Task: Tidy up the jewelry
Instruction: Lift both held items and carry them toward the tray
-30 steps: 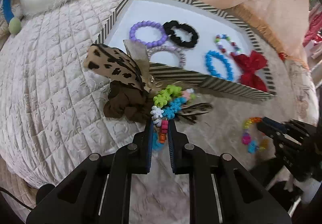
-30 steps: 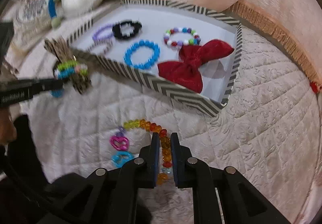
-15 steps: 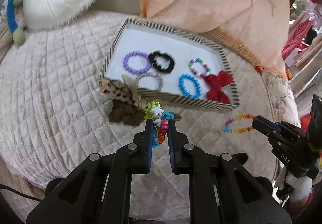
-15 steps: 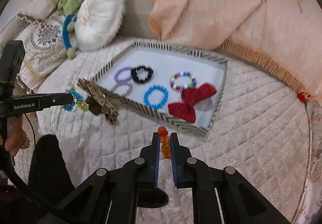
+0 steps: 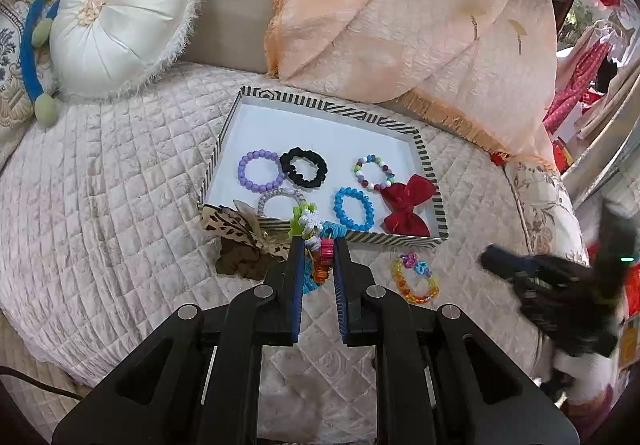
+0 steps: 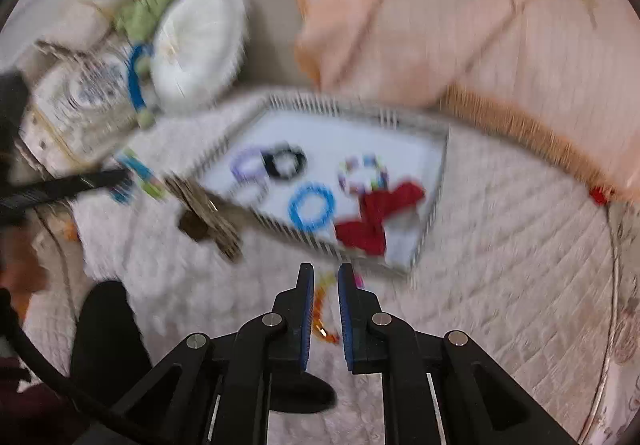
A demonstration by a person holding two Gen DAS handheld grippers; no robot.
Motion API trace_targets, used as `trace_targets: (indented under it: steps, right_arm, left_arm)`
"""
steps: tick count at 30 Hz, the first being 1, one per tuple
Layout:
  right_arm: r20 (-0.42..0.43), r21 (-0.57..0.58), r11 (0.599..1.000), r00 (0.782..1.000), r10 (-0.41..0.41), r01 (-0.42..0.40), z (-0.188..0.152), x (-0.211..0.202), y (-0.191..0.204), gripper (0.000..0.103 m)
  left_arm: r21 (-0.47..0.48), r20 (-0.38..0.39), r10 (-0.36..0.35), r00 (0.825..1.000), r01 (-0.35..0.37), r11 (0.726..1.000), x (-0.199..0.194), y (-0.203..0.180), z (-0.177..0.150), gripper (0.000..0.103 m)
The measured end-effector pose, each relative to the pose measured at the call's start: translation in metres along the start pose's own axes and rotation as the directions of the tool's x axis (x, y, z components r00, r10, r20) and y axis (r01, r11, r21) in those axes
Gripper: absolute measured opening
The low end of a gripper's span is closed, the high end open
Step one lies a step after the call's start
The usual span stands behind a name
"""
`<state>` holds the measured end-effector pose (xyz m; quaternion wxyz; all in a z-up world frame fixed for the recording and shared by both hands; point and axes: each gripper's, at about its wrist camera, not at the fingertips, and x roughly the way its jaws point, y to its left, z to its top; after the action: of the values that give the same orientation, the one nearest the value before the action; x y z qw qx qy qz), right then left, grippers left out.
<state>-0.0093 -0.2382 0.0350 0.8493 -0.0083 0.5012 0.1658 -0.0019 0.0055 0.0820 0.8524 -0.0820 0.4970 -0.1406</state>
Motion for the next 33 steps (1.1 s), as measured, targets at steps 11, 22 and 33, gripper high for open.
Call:
trace_targets:
  steps: [11,22,33]
  right_arm:
    - [-0.2,0.055,0.998,0.979,-0.027,0.038,-0.03,0.091,-0.032,0.03]
    - [-0.075,0.05,0.999,0.997,0.025,-0.022,-0.023,0.043,-0.026,0.008]
    - [0.083,0.012,1.0,0.996,0.023,-0.024,0.015,-0.021,-0.009,0.008]
  left_arm:
    - [-0.006,-0.042,0.013,0.999,-0.013,1.0,0.018,0.002,-0.005,0.013]
    - [-0.008,-0.045,0.01,0.999,-0.011,1.0,0.017,0.001,-0.007,0.013]
    - [0.019,0.012,0.038,0.999,-0.038,0.999,-0.003,-0.005,0.0,0.013]
